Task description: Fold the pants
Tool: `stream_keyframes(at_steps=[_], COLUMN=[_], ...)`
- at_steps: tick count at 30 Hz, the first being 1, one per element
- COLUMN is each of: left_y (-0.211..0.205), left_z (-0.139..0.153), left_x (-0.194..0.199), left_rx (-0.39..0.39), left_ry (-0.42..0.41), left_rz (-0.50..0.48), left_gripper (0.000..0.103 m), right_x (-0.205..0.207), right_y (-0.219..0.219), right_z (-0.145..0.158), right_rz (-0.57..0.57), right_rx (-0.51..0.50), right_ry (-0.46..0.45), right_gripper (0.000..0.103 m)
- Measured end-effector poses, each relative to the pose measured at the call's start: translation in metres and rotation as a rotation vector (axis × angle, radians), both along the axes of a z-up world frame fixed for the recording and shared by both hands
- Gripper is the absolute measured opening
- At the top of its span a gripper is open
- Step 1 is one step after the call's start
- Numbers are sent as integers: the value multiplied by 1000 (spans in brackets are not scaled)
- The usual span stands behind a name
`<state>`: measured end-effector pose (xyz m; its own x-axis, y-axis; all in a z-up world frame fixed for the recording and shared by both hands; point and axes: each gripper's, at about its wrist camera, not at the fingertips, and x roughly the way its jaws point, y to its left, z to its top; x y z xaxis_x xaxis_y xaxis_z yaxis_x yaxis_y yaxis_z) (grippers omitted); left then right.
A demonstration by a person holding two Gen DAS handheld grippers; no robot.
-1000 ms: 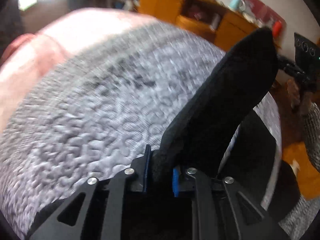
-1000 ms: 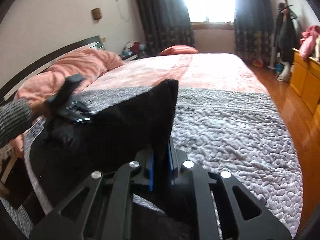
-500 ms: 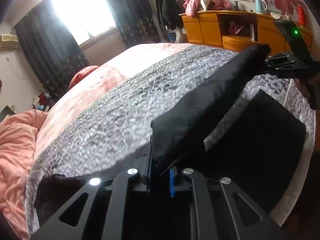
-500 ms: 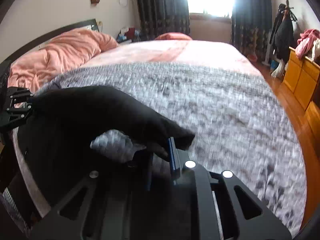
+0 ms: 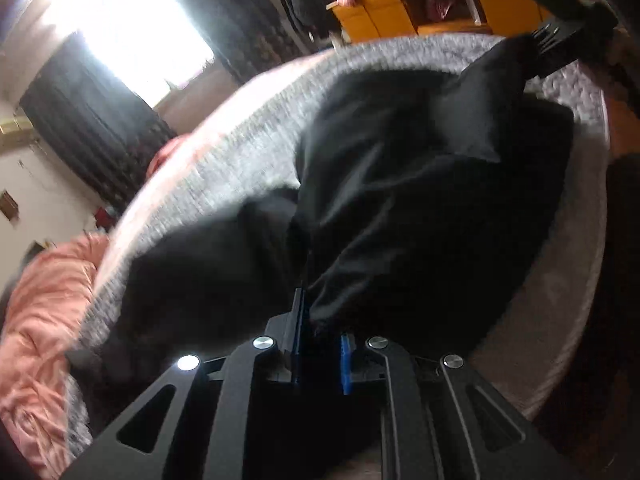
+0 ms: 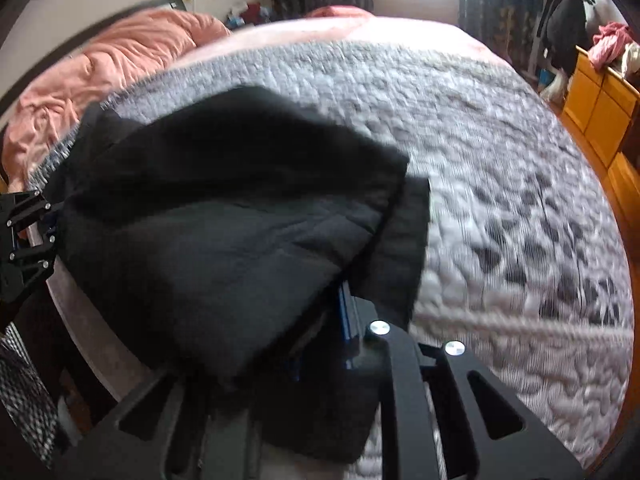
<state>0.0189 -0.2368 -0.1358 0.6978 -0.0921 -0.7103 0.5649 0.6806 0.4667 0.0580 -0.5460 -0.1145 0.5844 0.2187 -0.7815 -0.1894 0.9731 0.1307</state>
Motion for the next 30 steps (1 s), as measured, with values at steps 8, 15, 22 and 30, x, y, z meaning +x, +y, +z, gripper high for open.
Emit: stream_keyframes(at_steps=[8, 15, 22, 30], left_y=[9, 10, 24, 27], left_z=[-4, -3, -2, 7], left_x=[28, 35, 44, 19], left_rx=[-149, -172, -186, -276], left_ry=[142, 177, 191, 114], left_rz=[112, 149, 148, 166], left_gripper=[16, 17, 17, 18], right_x=[-36, -24, -9, 13], right_y=[-51, -63, -36, -32], right_z=[11, 4, -24, 18], right_rz=[-140, -259, -284, -285], right_rx=[230, 501, 504, 376], right_ry=[19, 101, 201, 82], right_gripper=[43, 57, 29, 10])
